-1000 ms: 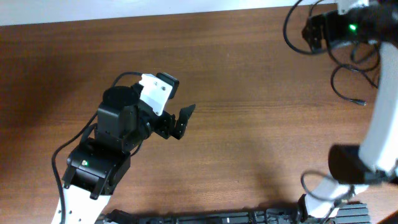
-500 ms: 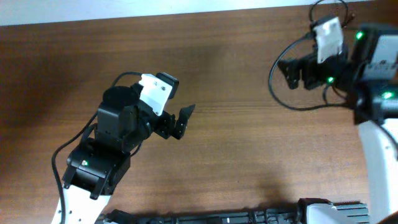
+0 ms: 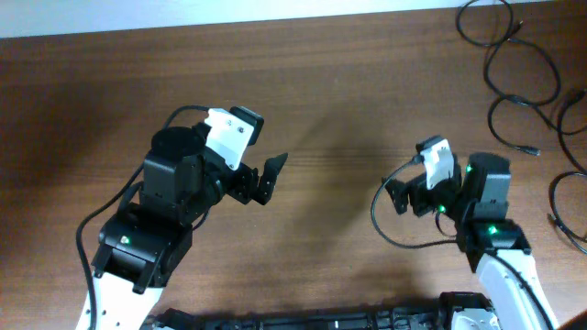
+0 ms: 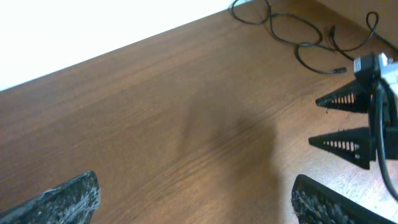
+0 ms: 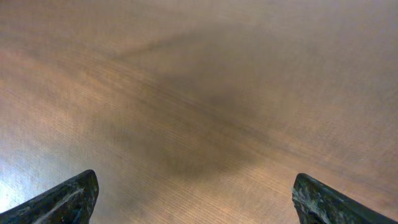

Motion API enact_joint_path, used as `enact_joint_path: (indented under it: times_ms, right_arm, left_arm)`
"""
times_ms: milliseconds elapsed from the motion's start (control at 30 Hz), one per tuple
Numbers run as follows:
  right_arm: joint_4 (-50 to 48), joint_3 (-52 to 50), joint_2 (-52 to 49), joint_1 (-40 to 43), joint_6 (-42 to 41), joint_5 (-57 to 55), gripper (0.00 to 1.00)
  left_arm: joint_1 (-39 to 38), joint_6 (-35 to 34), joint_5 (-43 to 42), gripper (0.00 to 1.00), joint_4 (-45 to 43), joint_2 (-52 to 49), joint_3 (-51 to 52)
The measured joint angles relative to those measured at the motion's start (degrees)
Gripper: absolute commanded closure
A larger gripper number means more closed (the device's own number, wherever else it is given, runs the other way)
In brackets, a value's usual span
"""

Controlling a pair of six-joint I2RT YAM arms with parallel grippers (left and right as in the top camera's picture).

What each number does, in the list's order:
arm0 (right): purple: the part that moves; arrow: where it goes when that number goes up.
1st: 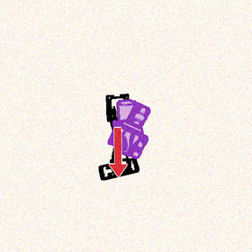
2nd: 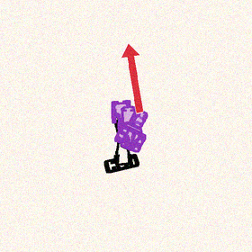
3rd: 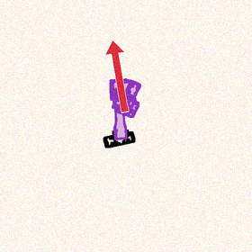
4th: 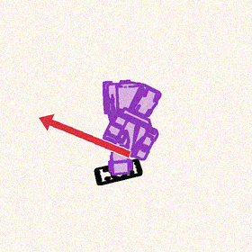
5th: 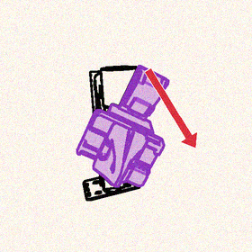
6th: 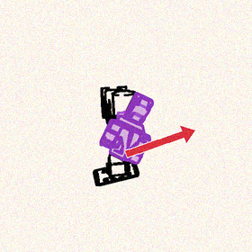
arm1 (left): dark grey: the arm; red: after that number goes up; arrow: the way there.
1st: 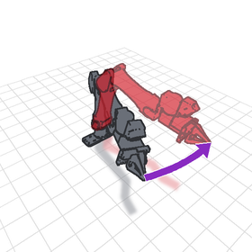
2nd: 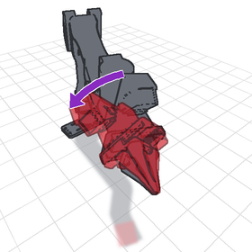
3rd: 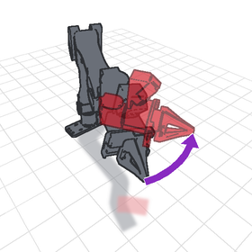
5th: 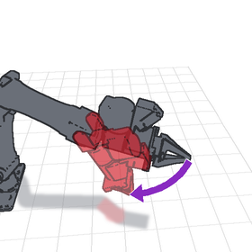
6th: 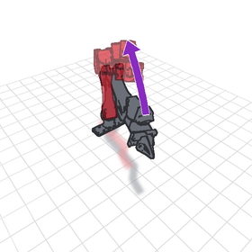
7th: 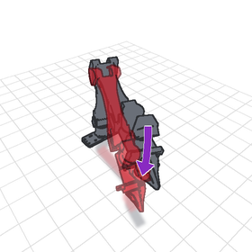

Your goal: Untangle cables

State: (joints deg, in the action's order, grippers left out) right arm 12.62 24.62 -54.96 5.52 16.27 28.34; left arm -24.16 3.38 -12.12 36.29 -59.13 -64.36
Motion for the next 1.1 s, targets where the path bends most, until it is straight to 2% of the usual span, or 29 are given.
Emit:
enact_joint_path:
  times_ms: [133, 333, 433, 767, 933, 1100]
  right_arm:
    - [-1.44, -7.78, 2.01, 0.0, 0.02, -0.39, 0.01]
    - [-13.18, -19.54, 4.92, 0.0, 0.02, -1.73, 0.01]
    - [-12.72, -23.19, 9.05, 0.0, 0.02, -4.17, 0.01]
    - [-10.16, -24.04, 28.81, 0.0, -0.02, -5.81, 0.01]
    - [-10.1, -24.04, 32.94, 0.0, -0.28, -6.45, 0.01]
    - [-9.94, -24.04, 33.51, 0.0, -6.93, -10.05, 0.01]
  left_arm:
    - [0.0, 0.0, -0.02, 0.01, -0.04, 0.0, 0.0]
    - [0.0, 0.0, 0.0, 0.01, -0.07, 0.0, 0.0]
    - [0.0, 0.0, -0.02, 0.01, -0.07, 0.0, 0.0]
    - [0.0, 0.0, -0.02, 0.01, -0.02, 0.0, 0.0]
    - [0.0, 0.0, -0.02, 0.01, -0.04, 0.0, 0.0]
    - [0.0, 0.0, 0.0, 0.01, -0.04, 0.0, 0.0]
